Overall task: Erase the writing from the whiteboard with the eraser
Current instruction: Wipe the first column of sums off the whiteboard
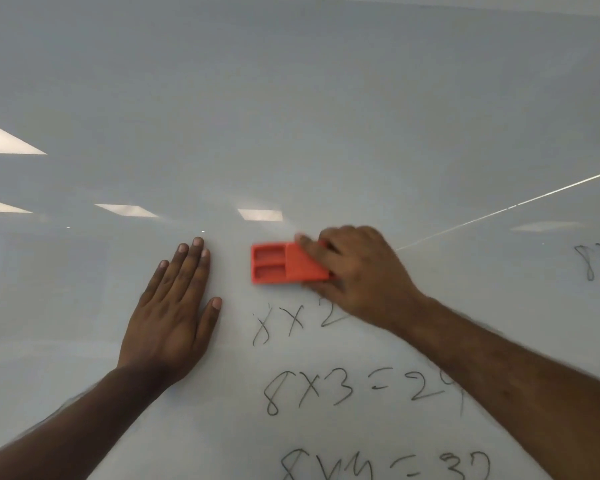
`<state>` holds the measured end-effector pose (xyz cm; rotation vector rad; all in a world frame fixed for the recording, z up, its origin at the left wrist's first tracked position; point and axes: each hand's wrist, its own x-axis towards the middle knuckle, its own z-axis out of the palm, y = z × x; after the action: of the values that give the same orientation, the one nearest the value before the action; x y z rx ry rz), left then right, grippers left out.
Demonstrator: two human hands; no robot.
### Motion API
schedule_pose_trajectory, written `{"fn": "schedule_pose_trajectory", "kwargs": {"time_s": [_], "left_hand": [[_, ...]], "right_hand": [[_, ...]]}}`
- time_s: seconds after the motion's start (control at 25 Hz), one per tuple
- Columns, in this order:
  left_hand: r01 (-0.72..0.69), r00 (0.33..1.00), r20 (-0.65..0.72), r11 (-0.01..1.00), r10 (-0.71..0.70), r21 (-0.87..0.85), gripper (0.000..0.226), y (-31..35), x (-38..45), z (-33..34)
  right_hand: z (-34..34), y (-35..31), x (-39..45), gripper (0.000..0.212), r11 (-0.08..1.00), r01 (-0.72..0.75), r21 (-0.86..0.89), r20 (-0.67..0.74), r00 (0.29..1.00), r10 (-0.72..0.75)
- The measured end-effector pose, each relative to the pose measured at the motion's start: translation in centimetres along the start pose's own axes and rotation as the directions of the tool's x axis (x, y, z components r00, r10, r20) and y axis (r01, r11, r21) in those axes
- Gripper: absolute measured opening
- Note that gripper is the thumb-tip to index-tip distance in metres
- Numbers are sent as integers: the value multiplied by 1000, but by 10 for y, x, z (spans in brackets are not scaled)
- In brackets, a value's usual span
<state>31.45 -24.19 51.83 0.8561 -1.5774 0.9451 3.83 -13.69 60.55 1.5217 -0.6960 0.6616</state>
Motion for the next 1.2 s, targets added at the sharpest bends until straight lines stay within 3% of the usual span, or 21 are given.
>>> {"fn": "schedule_pose_trajectory", "kwargs": {"time_s": [0.12, 0.2, 0.24, 0.32, 0.44, 0.52, 0.68, 0.76, 0.88, 1.0, 1.08, 1.2], "left_hand": [[-4, 1000, 2, 1000, 5, -7, 68, 0, -1, 0], [-8, 1000, 3, 1000, 8, -15, 67, -1, -1, 0], [-13, 1000, 3, 1000, 13, -19, 67, -1, -2, 0], [-27, 1000, 6, 999, 28, -21, 67, -2, -3, 1], [-27, 1000, 12, 1000, 27, -7, 66, -3, -6, 1], [-18, 1000, 11, 1000, 19, -7, 66, -2, -6, 1], [-17, 1000, 4, 1000, 17, -11, 66, -2, -6, 2], [-19, 1000, 5, 1000, 20, -13, 66, -3, -6, 2], [-30, 999, 21, 999, 30, -19, 67, -5, -8, 2], [-27, 999, 28, 999, 28, -16, 67, -6, -9, 2], [-26, 999, 23, 1000, 27, -16, 67, -5, -10, 2], [-22, 1000, 17, 1000, 23, -15, 67, -4, -10, 3]], "right_hand": [[3, -1, 29, 64, 945, -326, -5, -78, 943, 325], [9, -19, 36, 65, 924, -379, 43, -75, 921, 381], [12, -29, 32, 64, 944, -320, 83, -64, 943, 326], [14, -41, 6, 61, 988, -74, 138, -24, 997, 78], [2, -32, -37, 58, 964, 253, 83, 65, 964, -258], [-5, -11, -45, 57, 969, 245, 14, 74, 966, -246], [-5, -4, -20, 61, 989, -149, 4, -7, 989, 149], [3, -25, -17, 62, 973, -222, 57, -23, 974, 223], [8, -45, -42, 58, 992, -13, 122, 17, 1000, 11], [-6, -25, -66, 56, 981, 184, 63, 70, 980, -188], [-16, 5, -73, 58, 997, 74, 6, 59, 995, -74], [-28, 36, -73, 61, 967, -254, -27, -16, 967, 254]]}}
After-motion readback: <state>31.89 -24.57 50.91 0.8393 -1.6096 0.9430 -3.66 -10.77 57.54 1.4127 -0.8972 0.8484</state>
